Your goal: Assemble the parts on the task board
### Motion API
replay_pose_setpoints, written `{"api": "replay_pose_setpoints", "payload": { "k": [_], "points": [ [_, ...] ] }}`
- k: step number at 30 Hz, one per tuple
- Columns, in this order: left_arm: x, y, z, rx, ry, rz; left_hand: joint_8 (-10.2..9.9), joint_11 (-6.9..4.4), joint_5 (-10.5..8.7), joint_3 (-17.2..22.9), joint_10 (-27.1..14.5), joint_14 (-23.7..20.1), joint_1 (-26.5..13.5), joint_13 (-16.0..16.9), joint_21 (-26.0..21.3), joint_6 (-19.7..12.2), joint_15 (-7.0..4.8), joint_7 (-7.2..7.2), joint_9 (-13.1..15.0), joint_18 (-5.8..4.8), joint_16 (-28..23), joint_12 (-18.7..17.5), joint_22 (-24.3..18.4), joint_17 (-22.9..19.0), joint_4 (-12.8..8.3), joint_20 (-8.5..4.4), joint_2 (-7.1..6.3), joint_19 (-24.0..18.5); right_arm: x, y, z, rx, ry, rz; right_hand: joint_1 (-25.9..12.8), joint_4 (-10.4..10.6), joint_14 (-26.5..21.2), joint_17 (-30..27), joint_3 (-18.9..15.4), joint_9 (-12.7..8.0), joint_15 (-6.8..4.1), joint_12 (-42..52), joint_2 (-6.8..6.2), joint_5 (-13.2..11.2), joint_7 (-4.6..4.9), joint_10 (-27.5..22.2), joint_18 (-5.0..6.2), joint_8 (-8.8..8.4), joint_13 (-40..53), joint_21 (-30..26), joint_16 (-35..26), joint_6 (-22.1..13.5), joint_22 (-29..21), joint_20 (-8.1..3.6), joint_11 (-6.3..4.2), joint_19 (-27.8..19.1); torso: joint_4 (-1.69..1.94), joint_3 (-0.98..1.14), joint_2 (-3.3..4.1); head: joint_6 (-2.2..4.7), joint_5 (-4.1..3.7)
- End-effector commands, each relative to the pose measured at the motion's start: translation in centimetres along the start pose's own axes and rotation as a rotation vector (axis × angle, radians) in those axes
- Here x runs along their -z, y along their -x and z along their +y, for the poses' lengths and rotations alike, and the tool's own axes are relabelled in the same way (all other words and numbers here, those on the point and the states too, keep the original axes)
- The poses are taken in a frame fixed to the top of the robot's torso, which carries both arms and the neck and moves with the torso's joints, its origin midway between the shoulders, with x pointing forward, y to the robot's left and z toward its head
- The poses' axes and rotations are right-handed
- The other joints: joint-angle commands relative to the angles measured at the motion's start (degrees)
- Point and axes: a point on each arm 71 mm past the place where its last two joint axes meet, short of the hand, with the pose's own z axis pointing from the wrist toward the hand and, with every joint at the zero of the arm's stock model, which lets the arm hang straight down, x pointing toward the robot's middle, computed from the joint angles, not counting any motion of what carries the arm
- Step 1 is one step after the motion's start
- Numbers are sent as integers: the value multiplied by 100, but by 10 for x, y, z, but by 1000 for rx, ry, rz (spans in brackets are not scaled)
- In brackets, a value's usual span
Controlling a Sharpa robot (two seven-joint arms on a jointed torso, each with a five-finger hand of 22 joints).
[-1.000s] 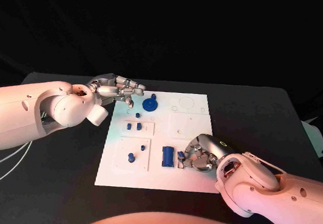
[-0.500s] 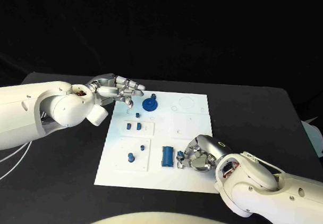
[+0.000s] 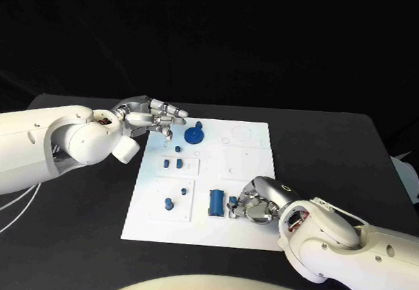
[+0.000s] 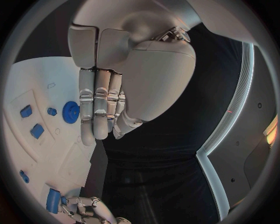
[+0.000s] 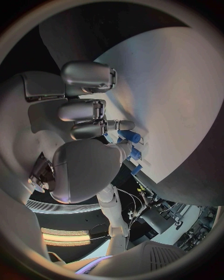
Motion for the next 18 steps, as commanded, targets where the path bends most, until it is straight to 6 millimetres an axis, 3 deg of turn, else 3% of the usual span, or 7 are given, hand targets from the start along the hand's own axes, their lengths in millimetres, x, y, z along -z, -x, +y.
{"api": "replay_pose_setpoints", "payload": {
  "k": [1, 8, 18],
  "points": [
    [0, -2, -1, -1, -3, 19, 40, -14, 4, 9, -42, -27, 42, -5, 11, -36, -3, -6, -4, 77, 24, 8, 5, -6, -11, -6, -2, 12, 2, -2, 4, 25, 23, 5, -99, 3, 547, 1282, -49, 7, -24, 31, 17, 1, -1, 266, -52, 27, 961, 27, 33, -9, 1118, -36, -36, 137, 0, 0, -1, -3, 0],
    [0, -2, -1, -1, -2, 19, 40, -14, 4, 9, -42, -27, 42, -5, 11, -36, -3, -6, -4, 77, 24, 8, 5, -6, -11, -6, -2, 12, 2, -1, 4, 28, 26, -3, -401, 6, 549, 1291, -243, 15, -22, 34, 38, -104, -1, 271, -53, 48, 969, 31, 38, -4, 1119, -36, -34, 139, 1, 3, 1, -23, 3],
    [0, -2, 0, -1, 0, 19, 40, -14, 4, 9, -42, -27, 42, -5, 11, -36, -3, -6, -4, 77, 24, 8, 5, -6, -11, -6, -2, 12, 3, 0, 4, 23, 29, -17, -668, 5, 551, 1300, -477, 28, -26, 41, 126, -574, -8, 278, -55, 79, 982, 44, 43, -5, 1122, -38, -39, 143, -5, 1, 0, -26, 5]
  ]
}}
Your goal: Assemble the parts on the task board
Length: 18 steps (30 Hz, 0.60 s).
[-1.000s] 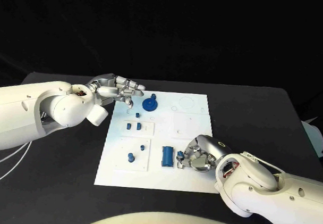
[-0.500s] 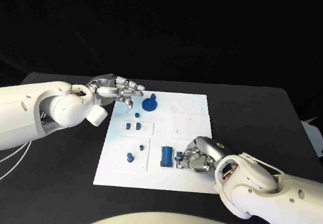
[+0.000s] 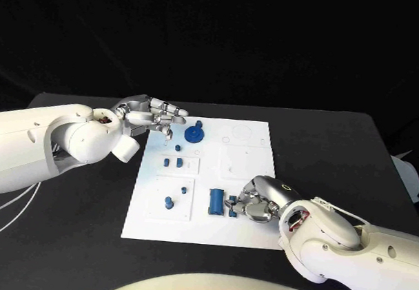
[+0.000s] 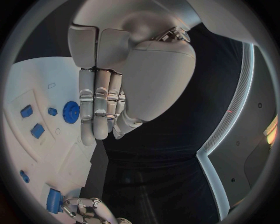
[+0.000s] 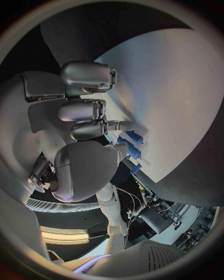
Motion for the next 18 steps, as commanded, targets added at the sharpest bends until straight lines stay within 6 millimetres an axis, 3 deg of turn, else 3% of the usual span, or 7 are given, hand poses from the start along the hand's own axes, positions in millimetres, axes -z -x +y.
{"api": "replay_pose_setpoints", "payload": {
  "k": [1, 8, 18],
  "points": [
    [0, -2, -1, 0, -3, 20, 40, -14, 4, 9, -43, -27, 42, -4, 11, -36, -3, -6, -4, 78, 24, 8, 6, -6, -11, -6, -2, 12, 1, 0, 3, 11, 19, -10, -67, 1, 551, 1302, -45, 7, -27, 21, 15, -74, 1, 279, -54, 35, 985, 20, 21, -15, 1117, -39, -39, 143, -1, -1, -1, -2, -3],
    [0, -2, -1, 0, -3, 19, 40, -8, 3, 33, -45, -29, 37, -8, 22, -37, 1, 0, -7, 74, 25, 12, 17, -11, -18, -7, -3, 9, 5, 1, 0, 22, 23, 6, 31, -19, 550, 1294, -89, 13, -29, 8, -13, -184, -4, 273, -54, 45, 977, 17, 17, -23, 1117, -41, -43, 141, -1, 0, -1, 1, -7],
    [0, -1, -1, -1, -3, 15, 40, -8, 3, 33, -45, -29, 37, -8, 22, -37, 1, 0, -7, 74, 25, 12, 17, -11, -18, -7, -3, 9, 18, 1, -5, 43, 40, 75, 734, -124, 541, 1258, -202, 26, -29, -37, -122, -824, 0, 253, -47, 68, 953, -25, -4, -61, 1107, -41, -38, 125, -9, -3, -2, 16, 1]
  ]
}}
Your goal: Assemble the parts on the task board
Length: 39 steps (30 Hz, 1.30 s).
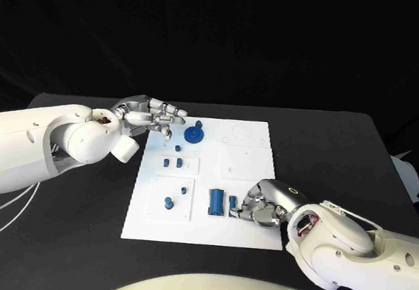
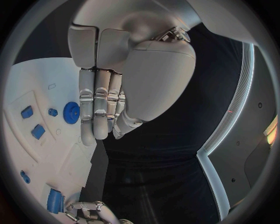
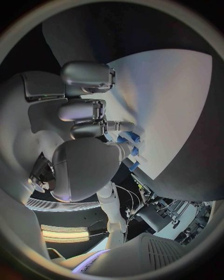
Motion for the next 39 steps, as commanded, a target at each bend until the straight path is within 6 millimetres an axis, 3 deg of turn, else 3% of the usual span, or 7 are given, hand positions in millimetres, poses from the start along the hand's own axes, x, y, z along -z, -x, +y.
{"api": "replay_pose_setpoints", "payload": {
  "k": [1, 8, 19, 34, 39],
  "points": [
    [0, -2, -1, 0, -5, 18, 18, -8, 3, 17, -45, -29, 37, -8, 22, -37, 1, 0, -8, 74, 25, 12, 6, -5, -1, -7, -3, 9, 3, -4, 2, 33, 32, 58, 172, -20, 541, 1252, -28, 6, -29, -37, -9, -192, -9, 253, -47, 29, 954, -27, -5, -49, 1108, -40, -39, 124, -6, -1, 0, 12, 6],
    [0, -2, -1, 0, -5, 19, 19, -7, 3, 29, -47, -30, 34, -10, 26, -37, 2, 1, -9, 73, 26, 14, 10, -7, -5, -7, -3, 7, 4, -3, -1, 43, 27, 61, 293, 24, 544, 1265, -74, 4, -27, -26, 43, -312, -7, 261, -51, 36, 966, -8, 2, -44, 1113, -39, -37, 130, 3, 2, 1, 17, -6],
    [-1, -2, -1, 0, -4, 19, 19, -7, 3, 29, -47, -30, 34, -10, 26, -37, 2, 1, -9, 73, 26, 14, 10, -7, -5, -7, -3, 7, 0, -4, 1, 40, 28, 54, 185, 105, 546, 1273, -165, -3, -23, -12, 189, -208, 0, 270, -52, 39, 980, 2, 6, -39, 1116, -35, -32, 135, 6, 2, 6, 10, -8],
    [-1, -2, 0, 0, -2, 21, 19, -7, 3, 29, -47, -30, 34, -10, 26, -37, 2, 1, -9, 73, 26, 14, 10, -7, -5, -7, -3, 7, 0, -3, 1, 33, 30, 47, 94, 108, 549, 1287, -250, -4, -22, 11, 231, -185, -1, 283, -56, 45, 999, 22, 13, -30, 1120, -35, -33, 142, 3, 2, 2, 11, -14],
    [-1, -2, 0, 0, 0, 22, 19, -7, 3, 29, -47, -30, 34, -10, 26, -37, 2, 1, -9, 73, 26, 14, 10, -7, -5, -7, -3, 7, -1, -2, 0, 25, 23, 31, 27, 108, 549, 1285, -290, -9, -24, 8, 338, -94, -5, 283, -55, 46, 999, 19, 13, -32, 1120, -35, -36, 142, 4, 2, 4, 12, -17]
  ]
}}
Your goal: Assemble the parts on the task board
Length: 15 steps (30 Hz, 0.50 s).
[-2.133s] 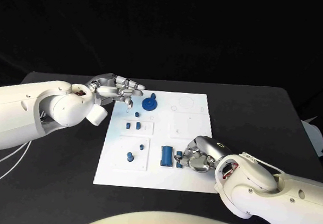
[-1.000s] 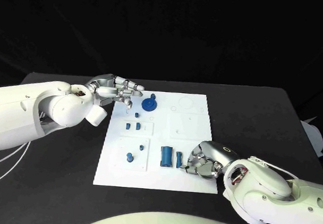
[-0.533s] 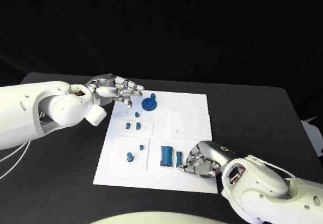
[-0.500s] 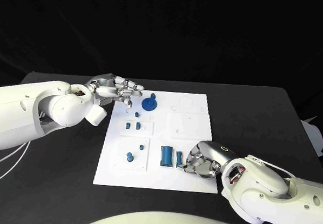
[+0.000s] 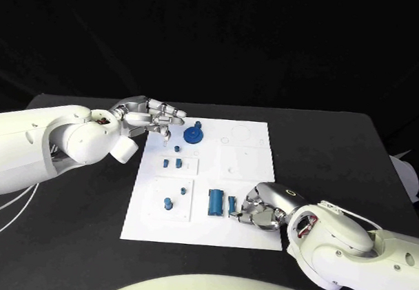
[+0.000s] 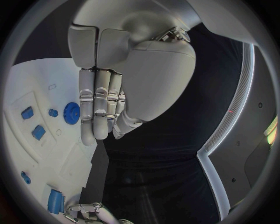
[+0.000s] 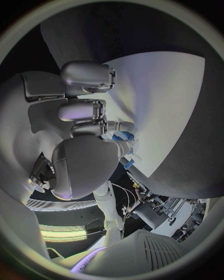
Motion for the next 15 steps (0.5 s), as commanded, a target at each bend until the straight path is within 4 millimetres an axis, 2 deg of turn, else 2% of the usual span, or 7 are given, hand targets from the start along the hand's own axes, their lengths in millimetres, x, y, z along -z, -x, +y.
{"api": "replay_pose_setpoints", "payload": {
  "k": [1, 8, 15],
  "points": [
    [-1, -3, -1, 1, -3, 22, 19, -7, 3, 29, -47, -31, 34, -9, 26, -37, 2, 1, -10, 73, 26, 14, 7, -9, -5, -7, -4, 7, -1, 1, 0, -1, 3, -12, -39, -2, 549, 1287, -54, -7, -24, 8, 72, 56, -6, 283, -54, 23, 998, 16, 12, -33, 1121, -35, -37, 141, 1, 0, 0, 0, 1],
    [-1, -2, 0, 1, -1, 22, 19, -7, 3, 29, -47, -31, 34, -9, 26, -37, 2, 1, -10, 73, 26, 14, 7, -9, -5, -7, -4, 7, -4, 2, -2, 11, -8, -4, -19, -15, 548, 1282, -55, -9, -26, -4, 121, 90, -11, 277, -52, 21, 990, 2, 10, -40, 1118, -36, -40, 138, 4, 5, 1, -8, 4],
    [-1, -3, 0, 1, -1, 23, 21, -6, 3, 51, -48, -33, 34, -12, 35, -36, 2, 1, -12, 73, 28, 19, 16, -13, -16, -8, -10, 2, -6, 1, -2, 24, -15, 18, -4, -22, 548, 1282, -63, -9, -26, 1, 113, 90, -12, 280, -52, 21, 995, 4, 10, -43, 1118, -37, -41, 138, -3, -4, -1, -9, 3]
  ]
}}
